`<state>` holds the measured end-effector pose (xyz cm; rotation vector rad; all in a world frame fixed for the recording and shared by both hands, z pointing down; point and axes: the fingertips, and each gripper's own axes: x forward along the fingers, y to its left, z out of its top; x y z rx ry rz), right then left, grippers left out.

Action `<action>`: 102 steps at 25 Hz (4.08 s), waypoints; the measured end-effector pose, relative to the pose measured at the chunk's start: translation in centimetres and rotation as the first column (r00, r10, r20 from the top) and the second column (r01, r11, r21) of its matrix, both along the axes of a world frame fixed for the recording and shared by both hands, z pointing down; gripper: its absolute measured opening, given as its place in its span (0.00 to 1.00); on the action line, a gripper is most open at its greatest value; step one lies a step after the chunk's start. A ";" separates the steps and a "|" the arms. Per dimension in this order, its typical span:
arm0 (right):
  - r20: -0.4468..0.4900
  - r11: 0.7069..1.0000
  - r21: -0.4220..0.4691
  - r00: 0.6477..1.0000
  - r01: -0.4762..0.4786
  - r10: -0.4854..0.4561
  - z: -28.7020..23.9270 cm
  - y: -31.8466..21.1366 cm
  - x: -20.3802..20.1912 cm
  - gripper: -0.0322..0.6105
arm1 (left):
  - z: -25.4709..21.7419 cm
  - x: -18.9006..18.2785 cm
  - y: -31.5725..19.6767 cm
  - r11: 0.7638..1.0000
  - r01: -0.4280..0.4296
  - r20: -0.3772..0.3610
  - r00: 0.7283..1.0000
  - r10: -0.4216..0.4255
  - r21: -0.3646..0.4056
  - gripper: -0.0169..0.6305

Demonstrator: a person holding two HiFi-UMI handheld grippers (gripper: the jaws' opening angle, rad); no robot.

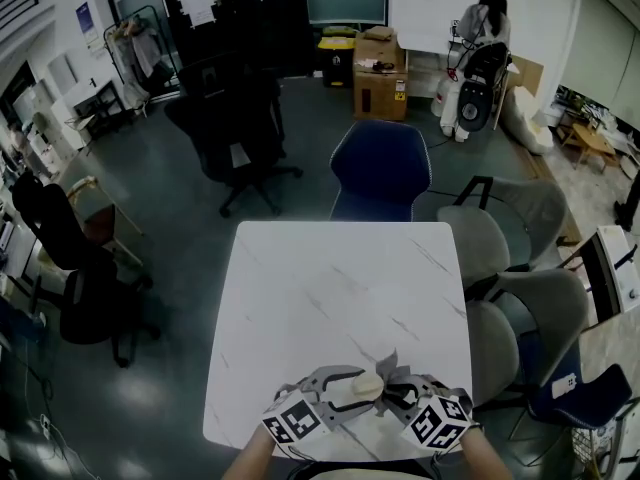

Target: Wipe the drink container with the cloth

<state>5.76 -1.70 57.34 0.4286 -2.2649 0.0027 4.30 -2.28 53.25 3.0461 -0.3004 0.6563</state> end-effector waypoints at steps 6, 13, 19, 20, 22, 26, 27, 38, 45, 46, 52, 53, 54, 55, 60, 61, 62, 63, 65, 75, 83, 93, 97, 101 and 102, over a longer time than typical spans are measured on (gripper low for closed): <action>-0.002 0.999 0.028 0.999 0.037 -0.037 -1.9 0.0 0.0 0.12 | 0.2 -0.1 0.1 1.000 -0.027 0.002 1.000 0.027 -0.003 0.43; -0.012 0.997 0.046 0.998 0.070 -0.069 -3.2 -0.1 -0.1 0.12 | 0.1 -0.1 0.1 0.996 -0.087 0.006 0.996 0.087 -0.010 0.43; -0.035 0.996 0.052 0.997 0.068 -0.066 -2.6 0.0 0.0 0.12 | 0.0 0.0 0.3 0.994 -0.110 0.001 0.994 0.110 -0.013 0.43; -0.041 0.997 0.050 0.997 0.064 -0.062 -2.3 0.0 0.0 0.12 | -0.1 0.0 0.3 0.994 -0.110 0.001 0.994 0.110 -0.012 0.43; -0.049 0.997 0.049 0.997 0.057 -0.054 -1.6 0.0 0.1 0.12 | -0.1 0.1 0.3 0.994 -0.107 0.004 0.994 0.107 -0.009 0.43; -0.070 0.998 0.043 0.997 0.041 -0.038 0.4 0.2 0.0 0.12 | 0.7 -0.3 0.3 0.998 -0.057 0.029 0.998 0.057 -0.002 0.43; -0.071 0.999 0.035 0.997 0.035 -0.032 0.8 0.2 0.0 0.12 | 0.8 -0.3 0.3 0.999 -0.037 0.029 0.999 0.036 0.005 0.43; -0.038 0.995 -0.078 0.998 -0.059 0.056 5.4 0.7 0.0 0.12 | 0.9 -0.5 -0.1 0.947 0.310 0.020 0.950 -0.313 0.087 0.45; -0.030 0.990 -0.119 0.997 -0.081 0.078 6.8 1.2 -0.1 0.12 | 0.4 -0.1 0.0 0.886 0.461 -0.039 0.887 -0.460 0.043 0.46; -0.028 0.990 -0.119 0.997 -0.081 0.078 6.9 1.3 -0.1 0.12 | 0.4 0.0 -0.1 0.879 0.474 -0.042 0.880 -0.473 0.041 0.46; -0.019 0.988 -0.124 0.996 -0.094 0.092 6.8 1.3 -0.3 0.12 | 0.6 -0.1 -0.3 0.845 0.534 -0.041 0.845 -0.533 0.036 0.46; -0.019 0.988 -0.123 0.995 -0.096 0.095 6.8 1.3 -0.3 0.12 | 0.7 -0.2 -0.4 0.841 0.540 -0.034 0.841 -0.539 0.034 0.46; -0.019 0.987 -0.124 0.995 -0.099 0.097 6.7 1.3 -0.3 0.12 | 0.8 -0.2 -0.4 0.838 0.545 -0.026 0.838 -0.544 0.031 0.46; -0.018 0.987 -0.125 0.995 -0.100 0.099 6.7 1.3 -0.3 0.12 | 0.9 -0.3 -0.4 0.836 0.548 -0.022 0.837 -0.547 0.026 0.45; 0.002 0.987 -0.129 0.995 -0.101 0.102 5.9 1.2 -0.3 0.12 | 0.9 -0.2 -0.4 0.850 0.527 -0.028 0.850 -0.526 0.014 0.45; 0.007 0.987 -0.127 0.995 -0.101 0.103 5.6 1.2 -0.3 0.12 | 0.9 -0.3 -0.4 0.856 0.517 -0.029 0.856 -0.517 0.012 0.45; 0.013 0.987 -0.126 0.995 -0.101 0.103 5.4 1.2 -0.3 0.12 | 0.9 -0.3 -0.4 0.862 0.508 -0.031 0.861 -0.507 0.011 0.45; 0.017 0.987 -0.124 0.995 -0.100 0.103 5.2 1.1 -0.3 0.12 | 1.0 -0.3 -0.4 0.867 0.498 -0.034 0.867 -0.497 0.010 0.45; 0.024 0.989 -0.118 0.995 -0.094 0.097 4.6 1.1 -0.3 0.12 | 0.9 -0.3 -0.4 0.877 0.480 -0.041 0.877 -0.479 0.012 0.45; 0.056 0.996 -0.083 0.998 -0.033 0.038 0.8 1.0 -0.2 0.12 | 0.8 -0.5 0.1 0.922 0.386 -0.036 0.922 -0.385 0.008 0.44; 0.054 0.999 -0.031 0.998 0.038 -0.037 -1.7 0.7 0.0 0.12 | 0.9 -0.3 0.6 0.974 0.225 0.000 0.974 -0.225 -0.011 0.44; 0.045 0.995 -0.007 0.994 0.104 -0.103 -3.0 0.9 0.0 0.12 | 0.8 -0.2 1.1 1.000 0.014 0.039 0.999 -0.014 -0.004 0.44; 0.036 0.991 0.000 0.991 0.133 -0.133 -3.5 1.0 0.2 0.12 | 0.5 -0.1 1.4 0.998 -0.067 0.040 0.997 0.067 0.004 0.44; 0.034 0.988 0.008 0.988 0.152 -0.152 -3.7 1.1 0.3 0.12 | 0.8 0.1 1.7 0.991 -0.131 0.041 0.991 0.131 -0.013 0.44; 0.031 0.988 0.010 0.987 0.154 -0.155 -3.8 1.0 0.3 0.12 | 0.8 0.1 1.7 0.990 -0.141 0.039 0.989 0.141 -0.018 0.44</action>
